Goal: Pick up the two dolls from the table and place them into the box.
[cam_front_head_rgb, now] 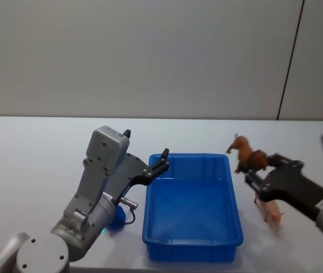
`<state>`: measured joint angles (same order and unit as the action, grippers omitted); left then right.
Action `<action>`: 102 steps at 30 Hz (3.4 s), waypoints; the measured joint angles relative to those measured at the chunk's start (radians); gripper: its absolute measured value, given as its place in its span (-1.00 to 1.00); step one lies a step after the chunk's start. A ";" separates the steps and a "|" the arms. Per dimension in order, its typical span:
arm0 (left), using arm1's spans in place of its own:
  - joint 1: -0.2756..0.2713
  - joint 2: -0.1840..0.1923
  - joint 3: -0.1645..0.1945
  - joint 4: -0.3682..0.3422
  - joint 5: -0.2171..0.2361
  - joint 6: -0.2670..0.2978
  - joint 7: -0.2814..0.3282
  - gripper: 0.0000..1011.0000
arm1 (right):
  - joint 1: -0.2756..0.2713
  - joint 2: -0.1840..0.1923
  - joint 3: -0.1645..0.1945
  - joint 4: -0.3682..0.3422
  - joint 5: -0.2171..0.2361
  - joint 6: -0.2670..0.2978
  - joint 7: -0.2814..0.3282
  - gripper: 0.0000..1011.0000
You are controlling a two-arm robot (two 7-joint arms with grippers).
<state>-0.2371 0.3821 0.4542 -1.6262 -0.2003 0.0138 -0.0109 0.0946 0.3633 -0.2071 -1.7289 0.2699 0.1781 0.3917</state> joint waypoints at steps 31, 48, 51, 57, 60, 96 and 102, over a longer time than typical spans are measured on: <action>0.000 0.000 0.000 0.000 0.000 0.000 0.000 0.98 | 0.038 -0.069 -0.065 0.051 -0.070 0.072 -0.034 0.98; 0.000 0.000 0.000 0.000 0.000 0.000 0.000 0.98 | 0.027 -0.018 -0.019 0.093 -0.048 0.058 -0.074 0.98; 0.000 0.000 0.000 0.000 0.000 0.000 0.000 0.98 | 0.025 -0.010 -0.013 0.104 -0.052 0.064 -0.076 0.98; 0.000 0.000 0.000 0.000 0.000 0.000 0.000 0.98 | 0.022 0.003 -0.007 0.132 -0.067 0.082 -0.077 0.98; 0.000 0.000 0.000 0.000 0.000 0.000 0.000 0.98 | 0.022 0.006 -0.006 0.149 -0.077 0.088 -0.077 0.98; 0.000 0.000 0.000 0.000 0.000 0.000 0.000 0.98 | 0.062 -0.024 -0.026 0.270 -0.096 0.189 -0.085 0.39; 0.000 0.000 0.000 0.000 0.000 0.000 0.000 0.98 | 0.067 -0.029 -0.026 0.275 -0.084 0.196 -0.095 0.00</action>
<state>-0.2371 0.3821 0.4542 -1.6262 -0.2004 0.0138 -0.0109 0.1617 0.3341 -0.2330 -1.4540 0.1855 0.3744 0.2969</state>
